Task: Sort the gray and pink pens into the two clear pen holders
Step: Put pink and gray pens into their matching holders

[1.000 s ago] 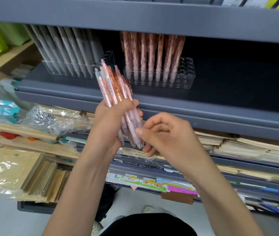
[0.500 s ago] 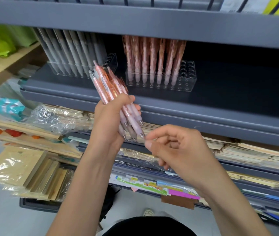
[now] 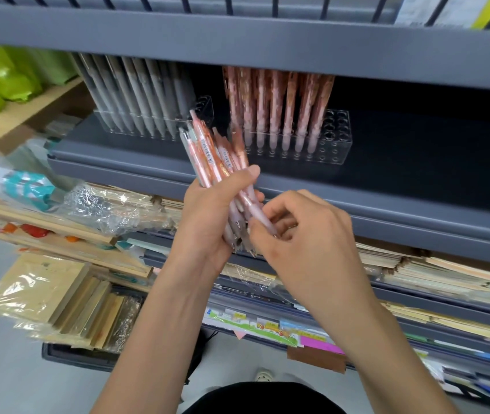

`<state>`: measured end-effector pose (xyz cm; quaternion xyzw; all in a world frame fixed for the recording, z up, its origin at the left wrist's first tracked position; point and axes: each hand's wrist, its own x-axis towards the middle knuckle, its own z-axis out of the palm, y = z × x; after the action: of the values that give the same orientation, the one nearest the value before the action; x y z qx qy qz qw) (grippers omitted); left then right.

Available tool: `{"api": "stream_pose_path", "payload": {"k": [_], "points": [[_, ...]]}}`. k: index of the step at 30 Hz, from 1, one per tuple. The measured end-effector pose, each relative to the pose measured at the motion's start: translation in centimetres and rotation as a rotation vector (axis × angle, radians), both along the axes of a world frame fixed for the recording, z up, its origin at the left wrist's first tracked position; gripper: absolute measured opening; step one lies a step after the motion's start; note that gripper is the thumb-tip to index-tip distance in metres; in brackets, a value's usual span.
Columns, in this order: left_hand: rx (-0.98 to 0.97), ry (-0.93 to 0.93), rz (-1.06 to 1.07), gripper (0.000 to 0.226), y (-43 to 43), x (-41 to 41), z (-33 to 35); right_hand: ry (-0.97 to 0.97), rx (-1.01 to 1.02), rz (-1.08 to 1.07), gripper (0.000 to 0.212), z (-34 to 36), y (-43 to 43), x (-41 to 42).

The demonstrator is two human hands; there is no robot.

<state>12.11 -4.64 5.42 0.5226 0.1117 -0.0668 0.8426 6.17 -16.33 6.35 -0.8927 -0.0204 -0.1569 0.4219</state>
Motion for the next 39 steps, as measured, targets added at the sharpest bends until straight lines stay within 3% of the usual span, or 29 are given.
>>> {"api": "stream_pose_path", "payload": {"k": [6,11,15,18,30,39], "points": [[-0.071,-0.053,-0.047,0.033,0.4,0.1,0.5,0.025,0.108,-0.023,0.014,0.0,-0.1,1.1],[-0.065,-0.064,-0.129,0.045,1.0,0.1,0.3,0.147,0.331,0.012,0.024,-0.2,-0.3,2.3],[-0.07,-0.052,-0.165,0.037,1.1,0.1,0.3,0.163,0.477,-0.032,0.028,-0.5,0.2,2.5],[-0.083,-0.003,-0.13,0.045,1.1,0.0,0.4,0.193,0.606,-0.06,0.031,-0.8,0.3,2.5],[-0.088,-0.017,-0.038,0.044,1.5,0.0,0.1,0.163,0.708,-0.113,0.009,-1.1,-4.8,0.6],[-0.056,-0.048,-0.071,0.05,1.6,-0.8,-0.1,-0.152,0.742,-0.266,0.02,1.9,-10.0,5.3]]}}
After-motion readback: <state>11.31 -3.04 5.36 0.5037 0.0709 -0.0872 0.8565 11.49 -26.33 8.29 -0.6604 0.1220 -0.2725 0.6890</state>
